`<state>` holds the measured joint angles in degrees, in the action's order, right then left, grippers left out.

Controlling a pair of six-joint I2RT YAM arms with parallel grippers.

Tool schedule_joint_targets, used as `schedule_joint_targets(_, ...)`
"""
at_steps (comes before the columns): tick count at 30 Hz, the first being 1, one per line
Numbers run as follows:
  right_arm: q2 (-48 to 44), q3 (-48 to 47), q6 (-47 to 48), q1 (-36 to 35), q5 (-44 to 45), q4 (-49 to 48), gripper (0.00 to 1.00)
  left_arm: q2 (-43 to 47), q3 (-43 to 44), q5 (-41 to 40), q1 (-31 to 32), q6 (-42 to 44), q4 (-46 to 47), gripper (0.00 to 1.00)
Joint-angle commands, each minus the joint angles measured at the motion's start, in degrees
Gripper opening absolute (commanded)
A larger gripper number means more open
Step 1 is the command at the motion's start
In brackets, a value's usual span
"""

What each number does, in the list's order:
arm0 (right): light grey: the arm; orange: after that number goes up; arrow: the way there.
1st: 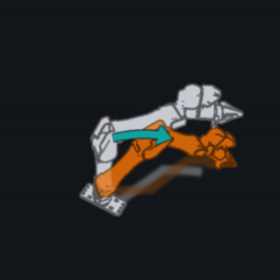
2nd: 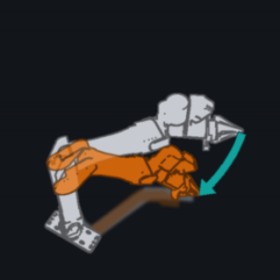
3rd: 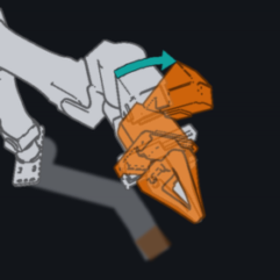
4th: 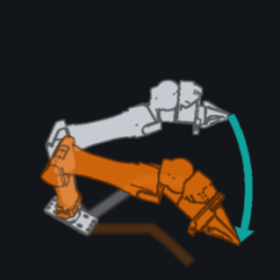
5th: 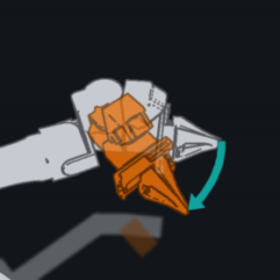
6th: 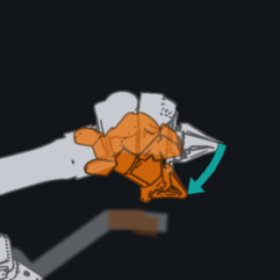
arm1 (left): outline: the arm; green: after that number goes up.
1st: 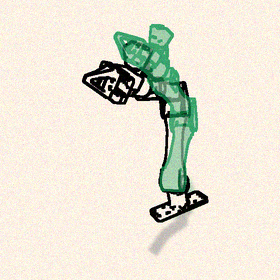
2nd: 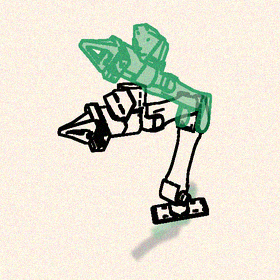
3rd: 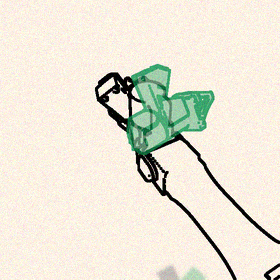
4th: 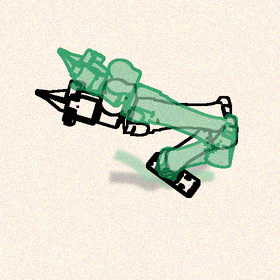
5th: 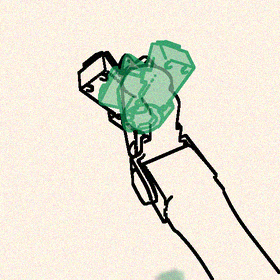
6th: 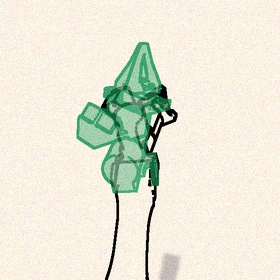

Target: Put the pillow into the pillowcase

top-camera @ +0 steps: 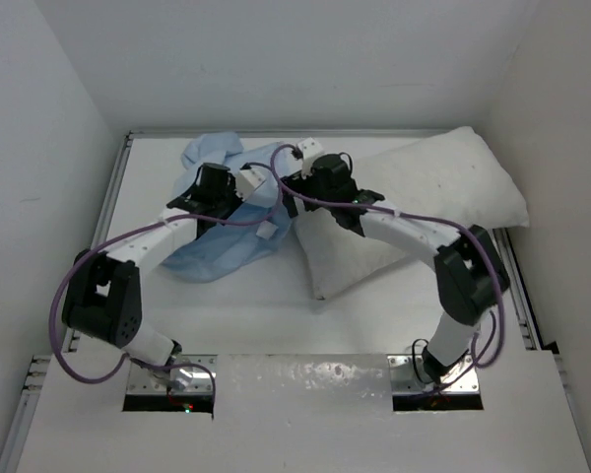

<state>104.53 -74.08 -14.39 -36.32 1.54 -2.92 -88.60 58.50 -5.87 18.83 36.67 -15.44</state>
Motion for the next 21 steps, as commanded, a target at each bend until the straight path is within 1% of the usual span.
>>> schedule_joint_targets(1,-13.54,7.17,14.98,0.63,12.60,-1.64,0.99,6.77,1.44,-4.23,-0.28,-2.65,4.10,0.00)
schedule_joint_targets(2,-15.48,10.24,18.31,0.72,12.87,-2.52,0.99,6.94,1.96,-5.89,-0.20,-3.09,3.58,0.00)
schedule_joint_targets(3,-17.15,10.54,23.39,0.72,12.53,-1.31,0.99,6.60,3.45,-6.69,-0.20,-4.48,3.32,0.00)
schedule_joint_targets(4,-16.82,10.10,25.62,0.63,11.65,0.61,0.99,6.16,4.25,-7.83,-0.20,-5.02,3.05,0.00)
schedule_joint_targets(5,-16.03,7.75,27.38,0.72,11.47,6.46,0.99,4.76,5.99,-10.10,-0.20,-5.63,2.70,0.00)
schedule_joint_targets(6,-14.72,6.42,30.45,0.72,11.47,9.31,0.99,3.88,6.71,-11.43,-0.28,-6.68,2.78,0.00)
schedule_joint_targets(7,-11.40,3.89,33.00,0.81,11.90,13.51,0.99,1.70,8.45,-14.32,-0.28,-7.56,2.61,0.00)
schedule_joint_targets(8,-9.54,2.64,33.03,0.81,12.25,15.12,0.99,0.46,9.60,-15.83,-0.28,-7.57,2.17,0.00)
schedule_joint_targets(9,-7.61,1.67,35.03,0.81,12.34,16.70,0.99,-0.78,10.57,-17.06,-0.28,-8.44,1.47,0.00)
schedule_joint_targets(10,-3.59,0.53,35.74,0.81,12.52,17.85,0.99,-1.92,11.71,-18.64,-0.28,-8.80,0.77,0.00)
schedule_joint_targets(13,3.72,-3.87,34.79,1.07,16.46,21.89,0.98,-3.51,11.99,-19.53,-0.28,-8.72,2.25,0.00)
schedule_joint_targets(14,4.53,-4.57,34.26,1.07,18.39,22.86,0.82,-3.43,11.38,-19.71,-0.20,-8.45,3.65,0.00)
schedule_joint_targets(16,4.63,-3.79,32.24,1.68,18.85,22.61,0.52,-3.60,11.72,-19.27,-0.20,-8.10,3.67,0.00)
schedule_joint_targets(17,3.06,-2.48,31.89,1.86,17.89,22.43,0.08,-3.77,12.16,-19.09,-0.20,-8.10,3.14,0.00)
schedule_joint_targets(18,1.83,-1.51,30.93,1.86,18.06,22.08,0.00,-3.69,12.25,-18.74,-0.20,-8.10,3.14,0.00)
schedule_joint_targets(21,-6.24,3.41,28.90,1.86,16.39,20.94,0.00,-3.78,12.69,-18.65,-0.20,-8.10,3.40,0.00)
